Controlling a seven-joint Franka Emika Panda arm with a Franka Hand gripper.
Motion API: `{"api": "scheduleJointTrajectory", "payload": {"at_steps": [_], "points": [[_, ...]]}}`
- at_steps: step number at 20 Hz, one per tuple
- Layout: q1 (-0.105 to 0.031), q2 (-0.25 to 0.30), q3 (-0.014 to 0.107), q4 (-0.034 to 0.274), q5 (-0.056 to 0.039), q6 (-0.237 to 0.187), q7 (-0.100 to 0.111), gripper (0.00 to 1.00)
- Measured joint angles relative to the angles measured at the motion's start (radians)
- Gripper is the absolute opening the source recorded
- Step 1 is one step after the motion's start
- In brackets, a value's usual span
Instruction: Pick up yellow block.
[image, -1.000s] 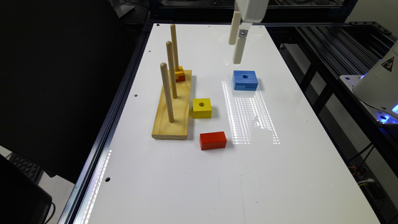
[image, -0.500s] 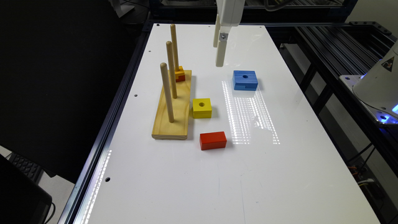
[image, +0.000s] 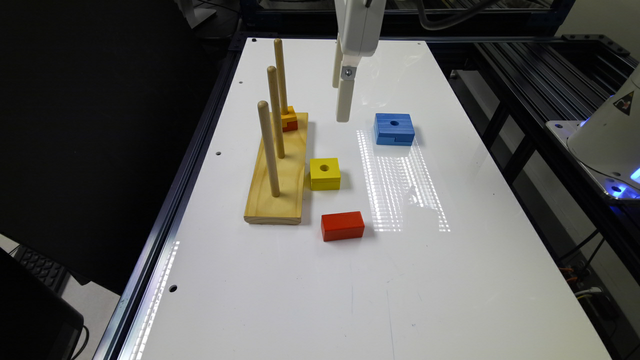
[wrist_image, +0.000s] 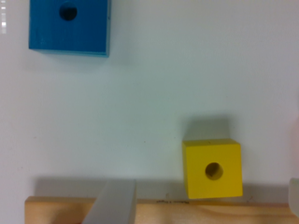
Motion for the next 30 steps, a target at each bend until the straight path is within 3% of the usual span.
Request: {"api": "scheduleJointTrajectory", "payload": {"at_steps": [3, 8, 11, 15, 22, 30], "points": [[0.0, 0.0, 0.003, 0.0, 0.0001, 0.0, 0.001, 1.0], [0.0, 0.0, 0.029, 0.001, 0.0001, 0.0, 0.025, 1.0], [0.0, 0.0, 0.038, 0.001, 0.0001, 0.0, 0.034, 1.0], [0.0, 0.016, 0.038, 0.001, 0.0001, 0.004, 0.035, 1.0], [0.0, 0.092, 0.038, 0.009, 0.0001, 0.059, 0.035, 1.0], [-0.001, 0.097, 0.038, 0.017, 0.0001, 0.059, 0.035, 1.0]]}}
